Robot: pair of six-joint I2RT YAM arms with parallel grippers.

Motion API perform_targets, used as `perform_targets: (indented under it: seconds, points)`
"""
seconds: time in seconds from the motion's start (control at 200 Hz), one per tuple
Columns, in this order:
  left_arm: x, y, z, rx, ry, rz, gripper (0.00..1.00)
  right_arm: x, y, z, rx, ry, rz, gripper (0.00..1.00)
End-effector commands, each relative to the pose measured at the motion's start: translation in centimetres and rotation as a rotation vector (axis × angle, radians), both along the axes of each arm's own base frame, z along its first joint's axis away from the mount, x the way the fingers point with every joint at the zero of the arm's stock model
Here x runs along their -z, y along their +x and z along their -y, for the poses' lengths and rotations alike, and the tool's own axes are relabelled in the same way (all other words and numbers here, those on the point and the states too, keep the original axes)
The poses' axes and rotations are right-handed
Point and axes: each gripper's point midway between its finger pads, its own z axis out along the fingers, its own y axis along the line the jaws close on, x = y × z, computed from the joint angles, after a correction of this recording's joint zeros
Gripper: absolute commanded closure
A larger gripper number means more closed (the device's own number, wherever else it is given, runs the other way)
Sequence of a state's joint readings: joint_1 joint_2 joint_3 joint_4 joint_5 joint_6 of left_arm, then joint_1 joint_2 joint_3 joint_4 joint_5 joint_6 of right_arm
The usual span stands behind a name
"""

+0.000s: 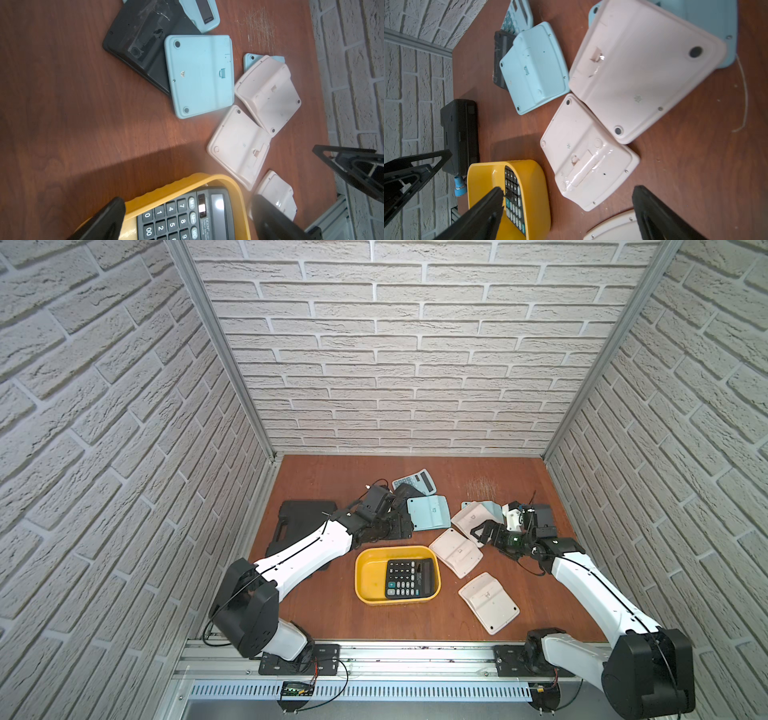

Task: Put the calculator in the storage box
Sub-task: Pick up the calculator at the center of the board.

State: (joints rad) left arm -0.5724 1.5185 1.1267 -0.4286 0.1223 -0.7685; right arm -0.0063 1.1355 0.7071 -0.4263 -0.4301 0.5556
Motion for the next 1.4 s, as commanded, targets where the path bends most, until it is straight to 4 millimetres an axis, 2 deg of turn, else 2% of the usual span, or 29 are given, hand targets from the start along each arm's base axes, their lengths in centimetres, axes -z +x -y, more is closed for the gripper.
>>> perform_targets:
  seconds: [0.0, 0.235, 0.45, 0.64, 0.945, 1.065, 1.17, 1.395]
  points:
    - [0.4, 0.9, 1.5, 0.078, -0.013, -0.016, 0.01, 0.2, 0.4, 0.6, -0.006, 0.041, 0.042, 0.03]
    - [-0.6, 2.4, 5.8, 0.159, -0.113, -0.022, 0.02, 2.0, 2.7, 4.2, 0.147, 0.112, 0.036, 0.12]
    - [-1.1, 2.6, 6.5, 0.169, -0.112, -0.015, 0.02, 3.3, 4.8, 5.9, 0.228, 0.157, 0.057, 0.23]
    - [-1.1, 1.6, 6.2, 0.162, -0.098, -0.01, 0.02, 3.7, 7.1, 5.1, 0.214, 0.264, 0.097, 0.31]
    - [-0.7, 0.3, 5.0, 0.139, -0.101, -0.01, 0.02, 5.6, 9.2, 3.4, 0.182, 0.3, 0.061, 0.42]
    - [-0.6, -0.2, 4.7, 0.135, -0.102, -0.008, 0.02, 5.9, 9.6, 2.4, 0.163, 0.327, 0.062, 0.53]
    - [-0.9, -0.5, 4.4, 0.133, -0.101, -0.004, 0.02, 5.7, 9.6, 2.0, 0.152, 0.329, 0.069, 0.68]
    - [-2.5, -0.7, 3.5, 0.119, -0.11, 0.02, 0.02, 3.2, 9.8, 1.2, 0.111, 0.309, 0.15, 0.96]
